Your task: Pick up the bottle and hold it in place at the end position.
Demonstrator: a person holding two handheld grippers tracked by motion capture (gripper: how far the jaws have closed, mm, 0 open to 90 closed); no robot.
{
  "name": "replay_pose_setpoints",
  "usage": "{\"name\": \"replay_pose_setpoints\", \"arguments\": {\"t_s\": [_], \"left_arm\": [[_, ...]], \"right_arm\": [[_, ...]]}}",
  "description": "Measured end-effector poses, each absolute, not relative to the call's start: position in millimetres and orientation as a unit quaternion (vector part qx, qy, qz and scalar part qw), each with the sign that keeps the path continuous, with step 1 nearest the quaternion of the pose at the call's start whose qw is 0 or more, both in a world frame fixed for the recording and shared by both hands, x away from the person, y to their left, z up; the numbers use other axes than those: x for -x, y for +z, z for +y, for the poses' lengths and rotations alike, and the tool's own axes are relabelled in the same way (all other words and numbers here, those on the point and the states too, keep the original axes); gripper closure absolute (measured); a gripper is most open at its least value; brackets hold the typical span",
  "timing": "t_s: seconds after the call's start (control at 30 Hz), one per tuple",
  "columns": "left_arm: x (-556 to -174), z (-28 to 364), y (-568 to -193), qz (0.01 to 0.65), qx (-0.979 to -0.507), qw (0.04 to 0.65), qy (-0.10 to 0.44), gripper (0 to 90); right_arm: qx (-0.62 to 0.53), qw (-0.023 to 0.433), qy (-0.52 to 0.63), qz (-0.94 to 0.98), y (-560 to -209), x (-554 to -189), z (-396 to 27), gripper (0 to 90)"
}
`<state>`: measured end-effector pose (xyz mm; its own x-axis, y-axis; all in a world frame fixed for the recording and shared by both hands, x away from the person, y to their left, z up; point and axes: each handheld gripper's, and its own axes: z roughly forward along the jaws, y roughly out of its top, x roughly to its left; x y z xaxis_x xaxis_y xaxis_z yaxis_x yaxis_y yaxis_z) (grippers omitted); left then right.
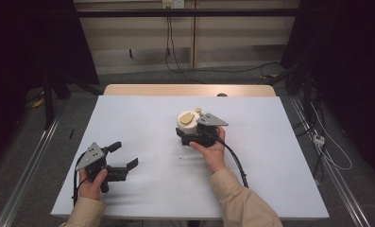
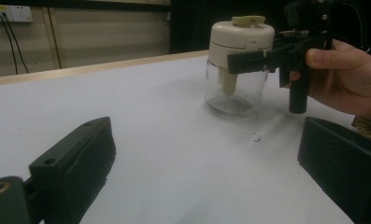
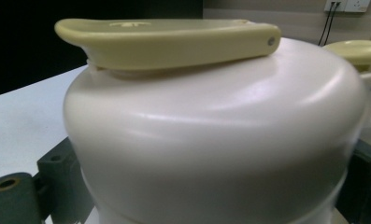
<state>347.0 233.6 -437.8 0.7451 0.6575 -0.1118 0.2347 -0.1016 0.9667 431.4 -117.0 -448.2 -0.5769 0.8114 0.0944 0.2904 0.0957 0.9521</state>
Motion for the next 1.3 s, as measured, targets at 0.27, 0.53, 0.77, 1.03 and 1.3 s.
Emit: {"name": "replay_pose_setpoints", "arguments": {"t_s": [0.27, 0.53, 0.77, 1.03, 1.3], "left_arm": [[-346.6, 233.6, -437.7, 0.307, -0.721, 0.595, 0.178, 3.7], [-347.4, 232.5, -437.9, 0.305, -0.722, 0.596, 0.175, 3.7], [-348.0, 232.0, -437.8, 0.304, -0.722, 0.596, 0.173, 3.7], [-346.0, 232.5, -437.7, 0.303, -0.727, 0.591, 0.174, 3.7], [-345.5, 231.9, -437.9, 0.301, -0.729, 0.590, 0.172, 3.7]], "right_arm": [[-0.394, 0.232, 0.540, 0.706, -451.6, -432.6, -116.4, 6.4], [-0.391, 0.228, 0.537, 0.712, -453.6, -432.3, -119.2, 6.0], [-0.397, 0.220, 0.535, 0.712, -455.6, -431.5, -119.8, 5.6], [-0.396, 0.214, 0.531, 0.718, -455.1, -430.7, -121.2, 5.4], [-0.398, 0.209, 0.528, 0.720, -453.1, -428.1, -124.5, 5.3]]}}
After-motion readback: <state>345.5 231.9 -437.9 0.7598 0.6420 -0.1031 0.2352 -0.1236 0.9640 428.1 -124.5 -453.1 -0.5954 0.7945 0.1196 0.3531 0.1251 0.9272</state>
